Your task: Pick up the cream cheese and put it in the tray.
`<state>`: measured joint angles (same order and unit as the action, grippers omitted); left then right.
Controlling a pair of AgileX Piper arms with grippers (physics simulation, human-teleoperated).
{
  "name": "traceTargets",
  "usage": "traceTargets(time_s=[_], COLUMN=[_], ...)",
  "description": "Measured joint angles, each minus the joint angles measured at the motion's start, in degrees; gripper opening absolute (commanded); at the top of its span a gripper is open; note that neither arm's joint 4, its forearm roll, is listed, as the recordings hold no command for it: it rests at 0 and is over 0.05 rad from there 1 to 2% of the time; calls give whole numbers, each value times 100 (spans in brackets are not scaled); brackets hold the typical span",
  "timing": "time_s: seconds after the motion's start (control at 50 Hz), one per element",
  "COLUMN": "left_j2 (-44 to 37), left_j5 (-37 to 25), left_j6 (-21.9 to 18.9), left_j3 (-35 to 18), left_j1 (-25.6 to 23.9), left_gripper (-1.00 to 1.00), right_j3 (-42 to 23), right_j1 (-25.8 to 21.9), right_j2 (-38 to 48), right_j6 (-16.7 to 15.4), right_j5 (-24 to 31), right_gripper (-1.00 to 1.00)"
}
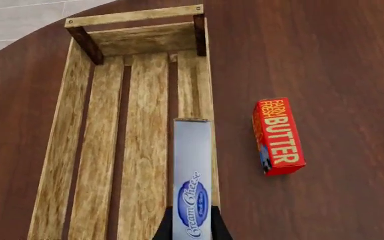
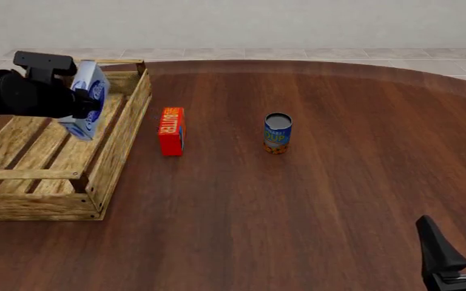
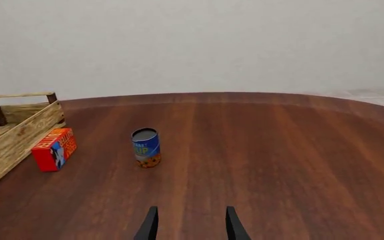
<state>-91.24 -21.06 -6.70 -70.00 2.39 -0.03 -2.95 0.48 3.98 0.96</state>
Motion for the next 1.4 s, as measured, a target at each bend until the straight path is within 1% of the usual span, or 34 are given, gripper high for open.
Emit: traceTargets(time_s=[0.18,0.76,1.02,1.4], left_j2=[-210,-900,-1218,-1412], left_j5=[67,533,753,868], left_j6=[-98,-452,-508,-552], left_j3=[-102,-51,30,79], left_j1=[257,885,986,983], left_gripper=[-100,-100,-100,-100], right_j3=[1,2,0,0], right_j1=[-19,-47,-66,-104], right_j2=[-5,54,54,111], right_j6=[3,-2,-3,-15], right_j5=[18,-13,-2,-26], right_gripper=[100,100,100,100])
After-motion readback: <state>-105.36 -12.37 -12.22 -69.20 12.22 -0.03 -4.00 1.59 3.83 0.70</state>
